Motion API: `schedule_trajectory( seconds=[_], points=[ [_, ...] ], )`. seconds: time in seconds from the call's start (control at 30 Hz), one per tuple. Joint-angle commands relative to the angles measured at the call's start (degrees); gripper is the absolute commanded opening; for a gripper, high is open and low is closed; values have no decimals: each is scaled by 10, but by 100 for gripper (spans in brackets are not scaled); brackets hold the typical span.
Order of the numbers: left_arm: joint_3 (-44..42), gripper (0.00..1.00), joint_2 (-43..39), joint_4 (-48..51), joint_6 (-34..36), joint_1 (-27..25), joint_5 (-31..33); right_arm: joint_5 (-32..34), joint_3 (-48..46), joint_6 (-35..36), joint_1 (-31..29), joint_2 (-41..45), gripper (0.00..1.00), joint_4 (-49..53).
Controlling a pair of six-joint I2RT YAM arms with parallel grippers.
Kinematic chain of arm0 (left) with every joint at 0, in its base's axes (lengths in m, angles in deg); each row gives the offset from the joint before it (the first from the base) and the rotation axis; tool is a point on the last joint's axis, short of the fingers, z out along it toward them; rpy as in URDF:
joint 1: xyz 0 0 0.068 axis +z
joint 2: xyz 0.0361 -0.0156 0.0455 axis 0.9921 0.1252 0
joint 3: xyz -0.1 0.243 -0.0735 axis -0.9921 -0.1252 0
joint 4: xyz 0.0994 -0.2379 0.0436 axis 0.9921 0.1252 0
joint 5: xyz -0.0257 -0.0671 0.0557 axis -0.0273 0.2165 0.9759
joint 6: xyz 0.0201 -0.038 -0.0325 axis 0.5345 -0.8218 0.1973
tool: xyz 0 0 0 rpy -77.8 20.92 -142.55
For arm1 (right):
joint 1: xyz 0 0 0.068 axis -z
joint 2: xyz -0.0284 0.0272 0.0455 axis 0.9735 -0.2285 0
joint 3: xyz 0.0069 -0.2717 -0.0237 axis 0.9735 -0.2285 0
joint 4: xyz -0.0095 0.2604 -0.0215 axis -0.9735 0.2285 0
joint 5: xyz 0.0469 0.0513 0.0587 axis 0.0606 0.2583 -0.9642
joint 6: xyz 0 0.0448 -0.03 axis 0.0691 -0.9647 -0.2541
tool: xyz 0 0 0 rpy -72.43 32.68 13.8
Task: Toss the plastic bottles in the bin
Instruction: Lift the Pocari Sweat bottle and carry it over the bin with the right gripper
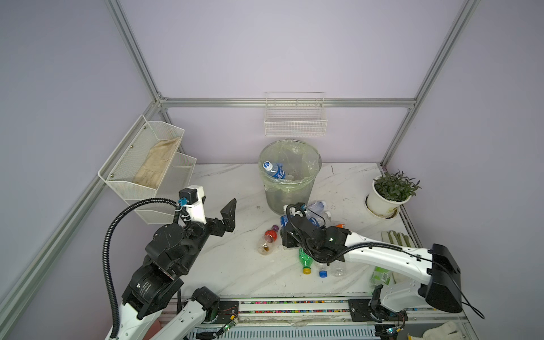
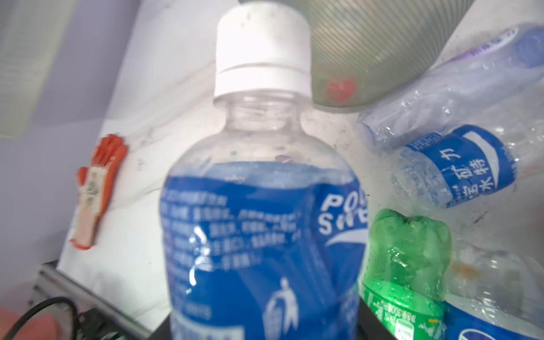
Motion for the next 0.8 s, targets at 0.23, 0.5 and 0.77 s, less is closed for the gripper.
schedule_trajectory(
  seconds=[0.23,0.5,0.77],
  points=[
    [-6,100,9,-18,-17,1,-5,27,79,138,-21,207,33,-3],
    [-3,100,4,-19,-15,1,-11,152,81,170,-22,296,35,-8],
    [11,100,9,-19,-17,1,-19,221,193,214,-21,203,34,16]
  ],
)
